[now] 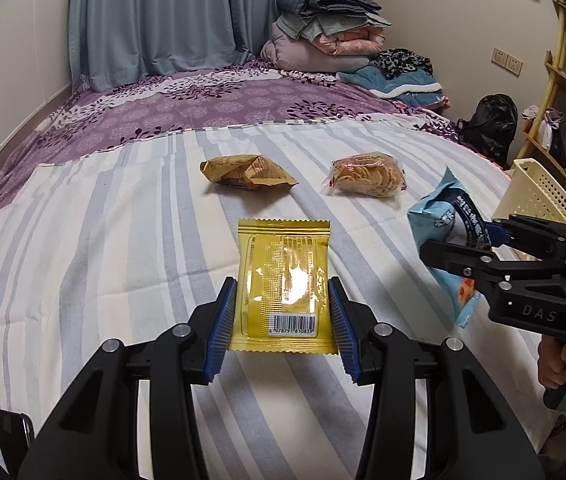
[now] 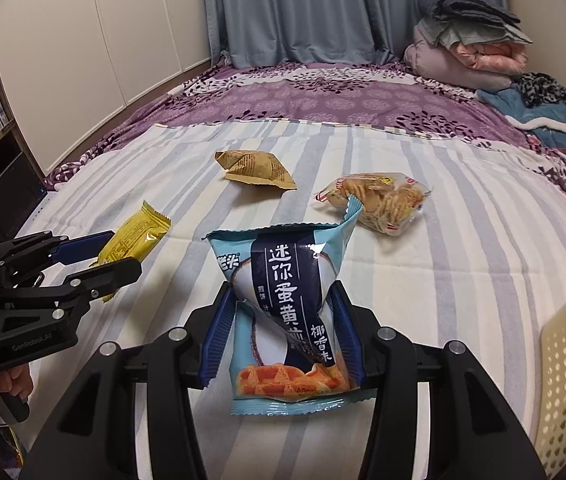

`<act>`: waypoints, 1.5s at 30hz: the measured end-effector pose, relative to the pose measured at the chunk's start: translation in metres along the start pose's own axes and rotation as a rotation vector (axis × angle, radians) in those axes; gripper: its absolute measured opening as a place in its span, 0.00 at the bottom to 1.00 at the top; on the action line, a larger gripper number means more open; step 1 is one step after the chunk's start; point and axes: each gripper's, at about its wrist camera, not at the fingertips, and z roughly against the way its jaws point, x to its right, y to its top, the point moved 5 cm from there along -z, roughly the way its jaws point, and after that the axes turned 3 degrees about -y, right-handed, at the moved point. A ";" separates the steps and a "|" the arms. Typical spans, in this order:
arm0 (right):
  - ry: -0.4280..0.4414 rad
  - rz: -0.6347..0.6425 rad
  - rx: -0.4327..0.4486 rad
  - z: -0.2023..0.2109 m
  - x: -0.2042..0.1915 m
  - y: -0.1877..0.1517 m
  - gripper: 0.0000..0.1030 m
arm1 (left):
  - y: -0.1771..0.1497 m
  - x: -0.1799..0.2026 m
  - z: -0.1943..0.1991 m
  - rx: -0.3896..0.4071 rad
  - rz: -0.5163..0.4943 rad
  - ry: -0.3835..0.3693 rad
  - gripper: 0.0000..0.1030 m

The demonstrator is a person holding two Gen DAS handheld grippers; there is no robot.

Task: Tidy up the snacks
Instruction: 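Lift the blue bag with the right tool while the left tool holds the yellow packet, then carry the blue bag over the basket with the right tool and release it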

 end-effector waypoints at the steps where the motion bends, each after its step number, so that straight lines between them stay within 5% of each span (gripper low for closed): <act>1: -0.002 -0.001 0.002 0.004 0.000 -0.002 0.47 | -0.001 0.002 0.002 0.002 -0.002 0.000 0.45; 31: 0.003 -0.154 0.109 0.113 0.043 -0.050 0.46 | -0.022 0.071 0.036 0.004 -0.109 -0.057 0.45; 45: -0.074 -0.227 0.240 0.171 0.083 -0.045 0.46 | -0.016 0.097 0.035 0.006 -0.157 -0.085 0.45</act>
